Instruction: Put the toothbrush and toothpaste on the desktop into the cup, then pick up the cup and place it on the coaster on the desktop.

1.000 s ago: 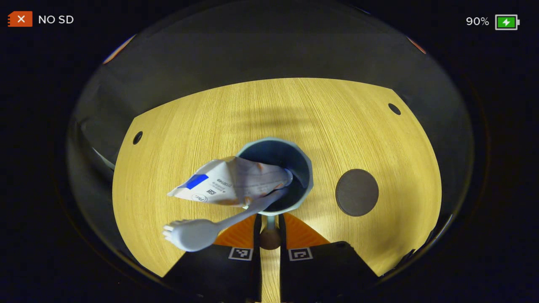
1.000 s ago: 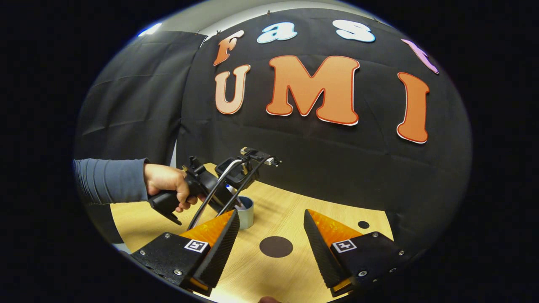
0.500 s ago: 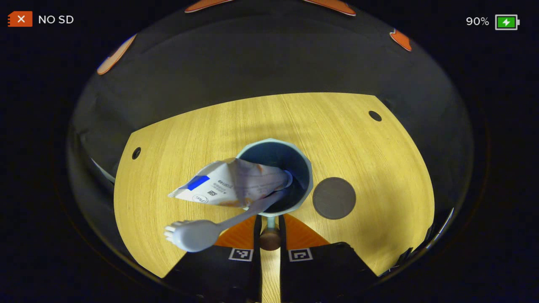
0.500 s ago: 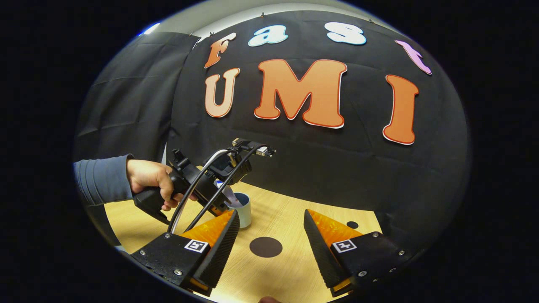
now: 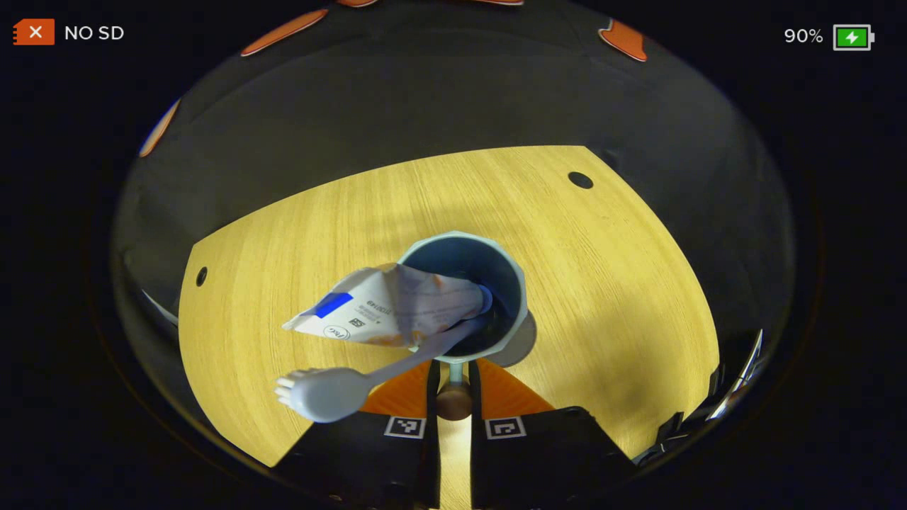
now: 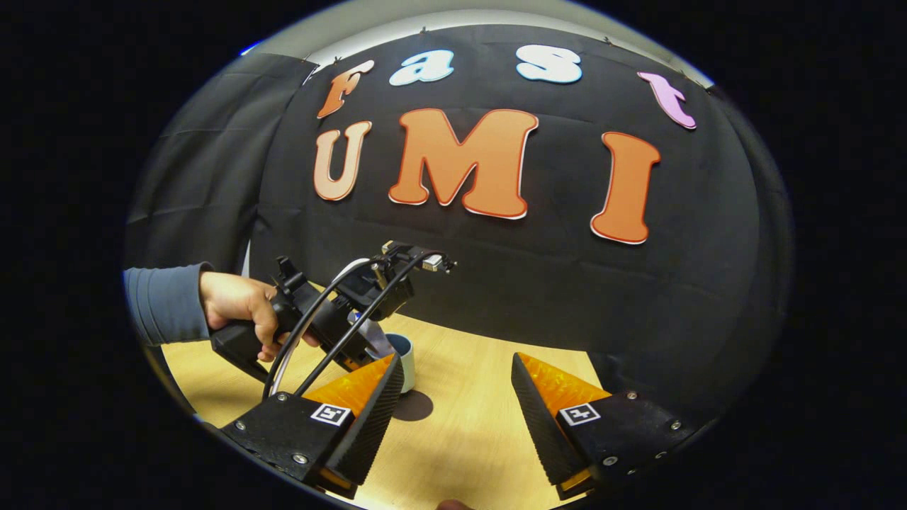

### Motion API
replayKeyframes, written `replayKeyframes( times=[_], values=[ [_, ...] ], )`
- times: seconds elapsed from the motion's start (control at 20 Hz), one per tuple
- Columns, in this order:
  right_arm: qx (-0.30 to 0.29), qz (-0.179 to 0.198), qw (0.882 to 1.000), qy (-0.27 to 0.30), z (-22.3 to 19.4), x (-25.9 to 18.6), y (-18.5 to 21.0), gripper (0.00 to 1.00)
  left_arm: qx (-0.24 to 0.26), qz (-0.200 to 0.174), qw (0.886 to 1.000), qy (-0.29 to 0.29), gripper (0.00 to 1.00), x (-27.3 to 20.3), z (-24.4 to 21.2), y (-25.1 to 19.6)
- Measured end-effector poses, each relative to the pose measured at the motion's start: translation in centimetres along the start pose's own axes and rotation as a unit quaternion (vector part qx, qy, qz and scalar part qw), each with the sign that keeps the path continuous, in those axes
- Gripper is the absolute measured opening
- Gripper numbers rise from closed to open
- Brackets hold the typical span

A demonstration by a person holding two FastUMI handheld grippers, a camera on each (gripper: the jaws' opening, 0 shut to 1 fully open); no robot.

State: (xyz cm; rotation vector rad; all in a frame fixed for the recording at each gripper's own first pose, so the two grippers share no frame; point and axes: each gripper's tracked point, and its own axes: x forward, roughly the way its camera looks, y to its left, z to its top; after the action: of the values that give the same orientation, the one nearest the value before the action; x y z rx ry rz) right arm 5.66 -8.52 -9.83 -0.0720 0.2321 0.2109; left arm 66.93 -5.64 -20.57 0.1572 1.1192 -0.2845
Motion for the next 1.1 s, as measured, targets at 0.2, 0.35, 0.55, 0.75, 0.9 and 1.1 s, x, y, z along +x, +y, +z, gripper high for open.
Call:
replayKeyframes(
  times=[0.2, 0.35, 0.55, 0.75, 0.9, 1.1],
  values=[
    [0.004, -0.007, 1.000, 0.003, -0.9, -0.6, -0.8, 0.92, 0.015, -0.013, 1.000, 0.008, 0.16, 0.7, -0.2, -0.3],
    [-0.002, -0.014, 1.000, 0.008, -1.4, -1.0, -1.4, 0.92, 0.021, -0.007, 1.000, 0.016, 0.16, 1.3, -0.8, 0.0],
    [0.006, -0.015, 1.000, 0.013, -2.1, -1.3, -1.7, 0.92, 0.017, -0.006, 0.999, 0.027, 0.16, 1.5, -1.2, -0.3],
    [0.016, -0.017, 0.999, 0.027, -3.7, -1.0, -2.1, 0.92, 0.021, -0.006, 0.999, 0.032, 0.16, 1.7, -1.5, -0.5],
    [0.027, -0.016, 0.999, 0.035, -4.3, -0.9, -2.1, 0.92, 0.032, -0.006, 0.999, 0.015, 0.30, 0.4, -1.0, 0.0],
    [0.024, -0.034, 0.999, 0.034, -4.7, -0.9, -3.1, 0.92, 0.042, -0.007, 0.999, -0.012, 0.77, -1.7, -1.1, 0.9]
  ],
)
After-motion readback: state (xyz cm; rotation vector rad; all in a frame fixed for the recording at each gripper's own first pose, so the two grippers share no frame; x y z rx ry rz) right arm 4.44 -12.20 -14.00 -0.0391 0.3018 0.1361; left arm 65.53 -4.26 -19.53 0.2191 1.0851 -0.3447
